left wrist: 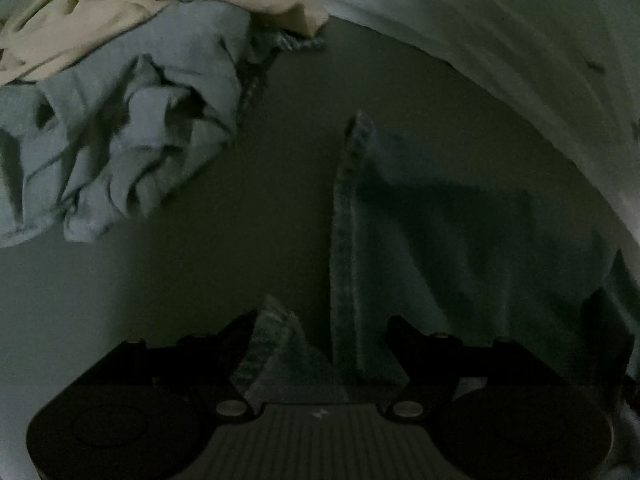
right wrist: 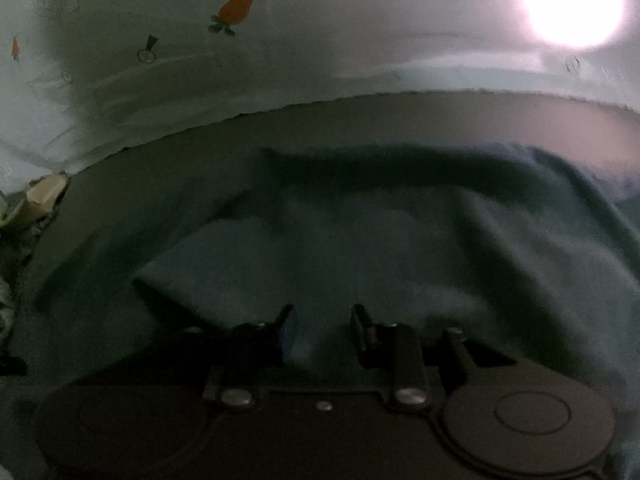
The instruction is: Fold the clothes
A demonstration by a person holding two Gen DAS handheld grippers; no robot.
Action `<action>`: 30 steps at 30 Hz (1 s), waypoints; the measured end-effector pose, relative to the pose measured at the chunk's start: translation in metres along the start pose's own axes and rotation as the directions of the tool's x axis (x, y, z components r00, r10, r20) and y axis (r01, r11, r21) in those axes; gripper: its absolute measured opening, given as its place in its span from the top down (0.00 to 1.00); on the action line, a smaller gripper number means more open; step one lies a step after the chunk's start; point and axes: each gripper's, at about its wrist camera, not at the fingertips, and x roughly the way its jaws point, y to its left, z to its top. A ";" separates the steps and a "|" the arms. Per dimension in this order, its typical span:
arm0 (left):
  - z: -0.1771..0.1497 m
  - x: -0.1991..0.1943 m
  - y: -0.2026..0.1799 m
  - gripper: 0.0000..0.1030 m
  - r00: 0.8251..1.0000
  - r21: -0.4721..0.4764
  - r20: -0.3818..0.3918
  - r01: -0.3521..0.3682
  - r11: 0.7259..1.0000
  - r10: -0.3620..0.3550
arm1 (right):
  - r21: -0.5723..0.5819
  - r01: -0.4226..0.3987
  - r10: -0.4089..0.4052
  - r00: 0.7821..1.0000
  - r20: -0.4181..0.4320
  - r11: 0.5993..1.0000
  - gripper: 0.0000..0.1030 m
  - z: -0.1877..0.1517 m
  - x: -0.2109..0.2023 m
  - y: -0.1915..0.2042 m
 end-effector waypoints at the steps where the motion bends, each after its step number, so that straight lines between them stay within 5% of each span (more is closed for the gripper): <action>1: -0.005 -0.002 -0.003 0.27 1.000 0.008 0.000 0.003 1.000 -0.003 | 0.017 -0.007 0.007 1.000 -0.001 1.000 0.69 -0.003 -0.002 -0.001; 6: -0.015 0.002 -0.014 0.29 1.000 0.062 0.028 -0.003 0.998 0.001 | -0.003 0.000 0.000 1.000 0.002 1.000 0.65 -0.014 -0.009 0.005; 8: -0.017 0.004 -0.015 0.40 0.999 0.070 0.041 0.000 0.998 -0.003 | -0.026 0.003 -0.003 1.000 0.003 1.000 0.62 -0.017 -0.009 0.009; 10: -0.018 0.006 -0.015 0.63 0.999 0.064 0.049 0.021 0.998 -0.024 | -0.022 -0.004 0.004 1.000 -0.003 1.000 0.62 -0.018 -0.007 0.010; 13: -0.018 0.004 -0.015 0.80 0.996 0.054 0.070 0.053 0.997 -0.057 | -0.028 0.001 -0.001 1.000 -0.004 1.000 0.62 -0.020 -0.010 0.009; 20: 0.007 -0.005 -0.012 0.83 0.995 0.036 0.088 0.049 0.998 -0.052 | -0.027 0.012 -0.012 1.000 0.002 1.000 0.62 -0.024 -0.017 0.009; 30: 0.050 -0.015 0.015 0.85 0.983 0.013 0.177 -0.051 0.999 0.048 | 0.002 0.029 -0.029 0.999 -0.017 1.000 0.62 -0.031 -0.025 -0.001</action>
